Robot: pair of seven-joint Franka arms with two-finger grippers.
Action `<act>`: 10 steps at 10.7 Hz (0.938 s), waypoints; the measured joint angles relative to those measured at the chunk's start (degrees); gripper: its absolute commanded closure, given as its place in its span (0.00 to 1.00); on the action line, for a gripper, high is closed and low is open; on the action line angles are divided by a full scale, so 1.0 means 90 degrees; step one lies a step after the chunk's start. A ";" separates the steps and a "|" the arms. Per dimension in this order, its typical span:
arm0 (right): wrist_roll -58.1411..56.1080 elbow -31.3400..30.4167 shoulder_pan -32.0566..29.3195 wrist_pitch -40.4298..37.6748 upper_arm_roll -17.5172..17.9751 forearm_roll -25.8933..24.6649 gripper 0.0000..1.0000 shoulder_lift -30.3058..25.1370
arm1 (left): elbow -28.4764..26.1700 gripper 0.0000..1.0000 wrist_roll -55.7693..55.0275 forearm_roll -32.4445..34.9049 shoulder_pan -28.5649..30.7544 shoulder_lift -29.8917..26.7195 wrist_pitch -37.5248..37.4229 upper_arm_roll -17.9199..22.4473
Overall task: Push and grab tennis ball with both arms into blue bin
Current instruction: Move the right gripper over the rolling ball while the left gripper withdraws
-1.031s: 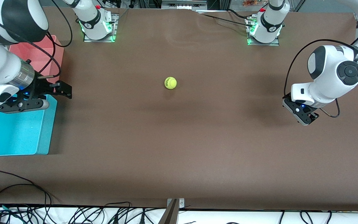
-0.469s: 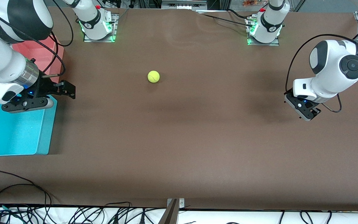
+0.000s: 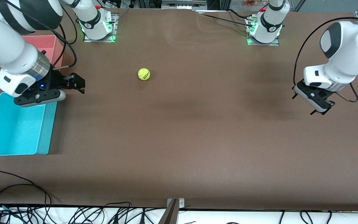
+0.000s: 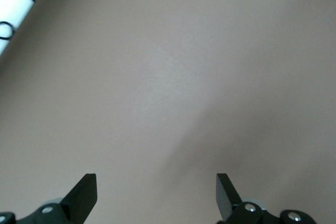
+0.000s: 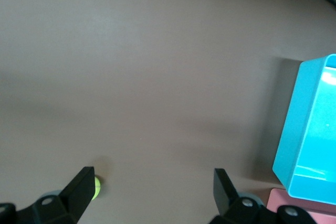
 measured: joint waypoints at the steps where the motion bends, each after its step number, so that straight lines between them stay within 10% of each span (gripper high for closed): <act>1: 0.0001 -0.0212 0.0001 0.0078 0.0124 0.0001 0.00 -0.0085 | -0.0006 0.00 -0.0003 0.0000 0.0063 -0.0156 -0.0008 0.0004; 10: 0.0026 -0.4451 0.0021 0.2865 0.1707 0.0004 0.00 -0.1353 | 0.0071 0.00 -0.1303 -0.0002 0.0224 -0.0930 -0.1006 -0.0008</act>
